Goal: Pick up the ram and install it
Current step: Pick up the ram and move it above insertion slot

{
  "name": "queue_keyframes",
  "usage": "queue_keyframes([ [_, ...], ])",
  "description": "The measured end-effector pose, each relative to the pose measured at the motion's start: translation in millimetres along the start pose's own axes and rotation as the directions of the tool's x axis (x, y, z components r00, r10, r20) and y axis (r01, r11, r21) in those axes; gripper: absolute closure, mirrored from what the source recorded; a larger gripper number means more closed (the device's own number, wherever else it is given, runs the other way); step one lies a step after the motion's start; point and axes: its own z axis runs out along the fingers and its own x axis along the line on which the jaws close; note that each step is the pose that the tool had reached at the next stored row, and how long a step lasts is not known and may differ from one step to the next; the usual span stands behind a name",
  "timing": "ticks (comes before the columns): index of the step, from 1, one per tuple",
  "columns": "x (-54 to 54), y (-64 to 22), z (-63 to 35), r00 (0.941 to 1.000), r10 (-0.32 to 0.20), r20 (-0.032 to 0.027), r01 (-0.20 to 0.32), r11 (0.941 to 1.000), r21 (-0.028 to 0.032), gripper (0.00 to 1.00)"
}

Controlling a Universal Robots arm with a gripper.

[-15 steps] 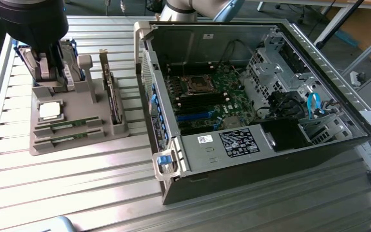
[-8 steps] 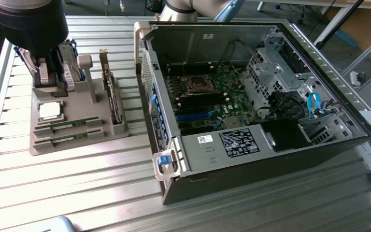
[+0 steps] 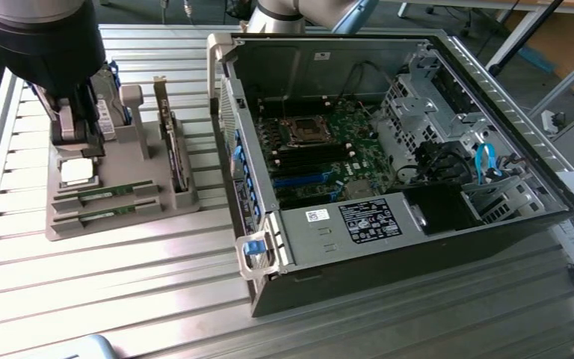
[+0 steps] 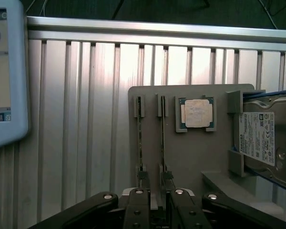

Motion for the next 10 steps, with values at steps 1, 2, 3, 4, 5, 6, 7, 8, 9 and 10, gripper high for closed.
queue_keyframes([
  [1,0.0,0.0,0.0,1.0,0.0,0.0,0.0,1.0,0.0,0.76],
  [2,0.0,0.0,0.0,1.0,0.0,0.0,0.0,1.0,0.0001,0.76],
  [3,0.0,0.0,0.0,1.0,0.0,0.0,0.0,1.0,0.0,0.76],
  [4,0.1,0.0,0.2,1.0,0.0,-0.0001,0.0,1.0,-0.0001,0.76],
  [5,0.1,0.0,0.9,1.0,0.0,0.0,0.0,1.0,0.0001,0.76],
  [6,0.1,0.0,1.7,1.0,0.0,0.0,0.0,1.0,0.0002,0.76],
  [7,0.2,-0.1,3.0,1.0,0.0,0.0,0.0,1.0,0.0003,0.76],
  [8,0.3,-0.1,3.9,1.0,0.0,-0.0001,0.0,1.0,0.0005,0.76],
  [9,0.3,-0.2,4.9,1.0,0.0,0.0,0.0,1.0,0.0007,0.76],
  [10,0.4,-0.2,5.8,1.0,0.0,0.0,0.0,1.0,0.001,0.76],
])
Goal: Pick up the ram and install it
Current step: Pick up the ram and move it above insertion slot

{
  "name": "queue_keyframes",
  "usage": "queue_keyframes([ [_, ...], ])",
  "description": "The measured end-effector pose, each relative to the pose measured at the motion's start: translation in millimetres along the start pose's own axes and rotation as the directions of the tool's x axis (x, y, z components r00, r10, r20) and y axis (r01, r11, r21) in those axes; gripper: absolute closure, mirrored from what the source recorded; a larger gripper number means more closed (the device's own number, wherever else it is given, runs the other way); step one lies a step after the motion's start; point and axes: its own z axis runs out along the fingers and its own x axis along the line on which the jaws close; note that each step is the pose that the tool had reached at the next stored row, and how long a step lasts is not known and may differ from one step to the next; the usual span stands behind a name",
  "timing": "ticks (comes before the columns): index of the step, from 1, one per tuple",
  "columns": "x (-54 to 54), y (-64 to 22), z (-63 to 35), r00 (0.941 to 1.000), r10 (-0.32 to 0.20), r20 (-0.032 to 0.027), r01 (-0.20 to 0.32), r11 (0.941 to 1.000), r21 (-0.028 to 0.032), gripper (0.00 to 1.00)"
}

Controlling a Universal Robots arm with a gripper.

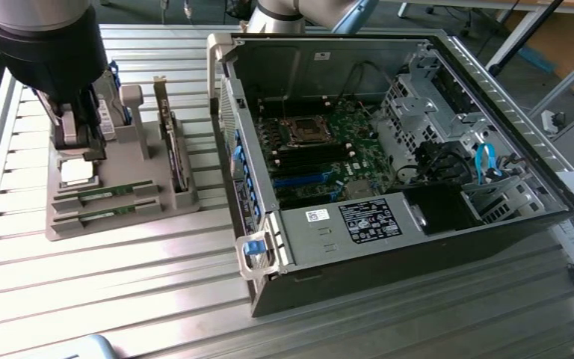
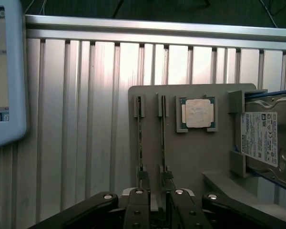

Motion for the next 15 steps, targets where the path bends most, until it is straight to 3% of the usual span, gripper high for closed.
queue_keyframes([
  [15,1.9,-0.4,17.2,1.0,0.0,-0.0004,0.0,1.0,0.0066,0.76],
])
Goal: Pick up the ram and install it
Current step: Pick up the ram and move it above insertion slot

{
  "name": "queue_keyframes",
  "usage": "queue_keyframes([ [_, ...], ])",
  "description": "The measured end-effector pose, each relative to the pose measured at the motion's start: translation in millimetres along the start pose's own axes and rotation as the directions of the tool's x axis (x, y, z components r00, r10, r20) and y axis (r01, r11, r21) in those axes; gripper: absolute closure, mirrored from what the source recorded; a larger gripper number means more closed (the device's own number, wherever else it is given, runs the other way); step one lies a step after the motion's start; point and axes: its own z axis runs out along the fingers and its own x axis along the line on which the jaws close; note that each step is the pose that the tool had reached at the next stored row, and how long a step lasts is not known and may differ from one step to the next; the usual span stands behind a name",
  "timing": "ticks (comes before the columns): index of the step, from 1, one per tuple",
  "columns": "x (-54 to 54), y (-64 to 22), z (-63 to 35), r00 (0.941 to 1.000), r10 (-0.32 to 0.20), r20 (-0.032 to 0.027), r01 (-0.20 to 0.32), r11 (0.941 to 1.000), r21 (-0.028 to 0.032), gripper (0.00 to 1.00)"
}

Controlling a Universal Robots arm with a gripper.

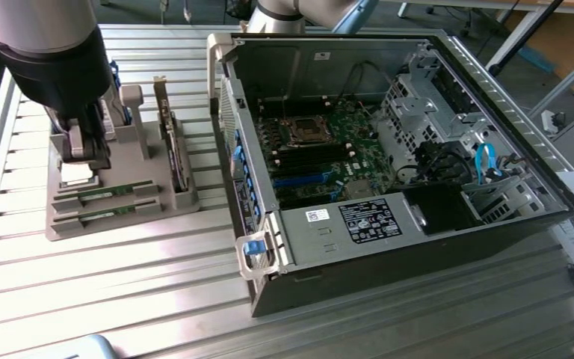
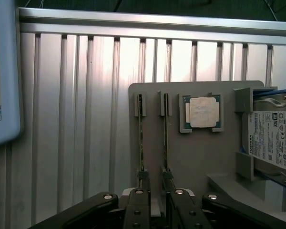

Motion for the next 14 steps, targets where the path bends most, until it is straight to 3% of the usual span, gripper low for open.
queue_keyframes([
  [8,0.5,0.0,4.1,1.0,0.0,-0.0002,0.0,1.0,0.0015,0.76],
  [14,0.4,1.6,4.1,1.0,0.0,-0.0003,0.0,1.0,0.007,0.76],
])
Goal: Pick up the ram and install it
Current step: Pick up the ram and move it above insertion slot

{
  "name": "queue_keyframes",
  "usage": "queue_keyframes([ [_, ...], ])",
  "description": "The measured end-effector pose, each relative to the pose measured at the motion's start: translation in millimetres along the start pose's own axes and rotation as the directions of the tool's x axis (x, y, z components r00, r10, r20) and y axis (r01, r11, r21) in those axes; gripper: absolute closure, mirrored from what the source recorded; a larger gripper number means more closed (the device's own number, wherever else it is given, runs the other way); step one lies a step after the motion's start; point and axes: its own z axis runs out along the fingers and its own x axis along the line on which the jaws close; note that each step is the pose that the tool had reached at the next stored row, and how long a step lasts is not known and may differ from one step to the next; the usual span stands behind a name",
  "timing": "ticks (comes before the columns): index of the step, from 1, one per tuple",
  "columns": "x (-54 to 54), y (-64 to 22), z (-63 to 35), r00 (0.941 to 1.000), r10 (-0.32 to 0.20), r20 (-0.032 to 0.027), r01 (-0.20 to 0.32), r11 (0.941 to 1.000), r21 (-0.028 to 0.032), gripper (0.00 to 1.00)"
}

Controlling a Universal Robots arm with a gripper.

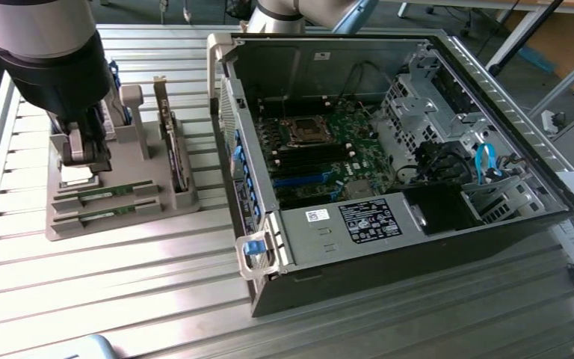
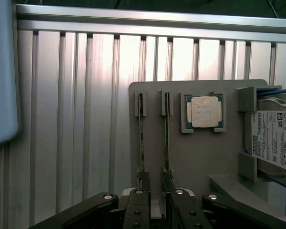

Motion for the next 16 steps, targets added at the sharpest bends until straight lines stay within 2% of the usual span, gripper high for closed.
queue_keyframes([
  [7,1.1,0.2,2.1,1.0,0.0,-0.0002,0.0,1.0,0.0021,0.76],
  [16,4.4,0.1,12.3,1.0,0.0,-0.0004,0.0,1.0,0.0092,0.76],
])
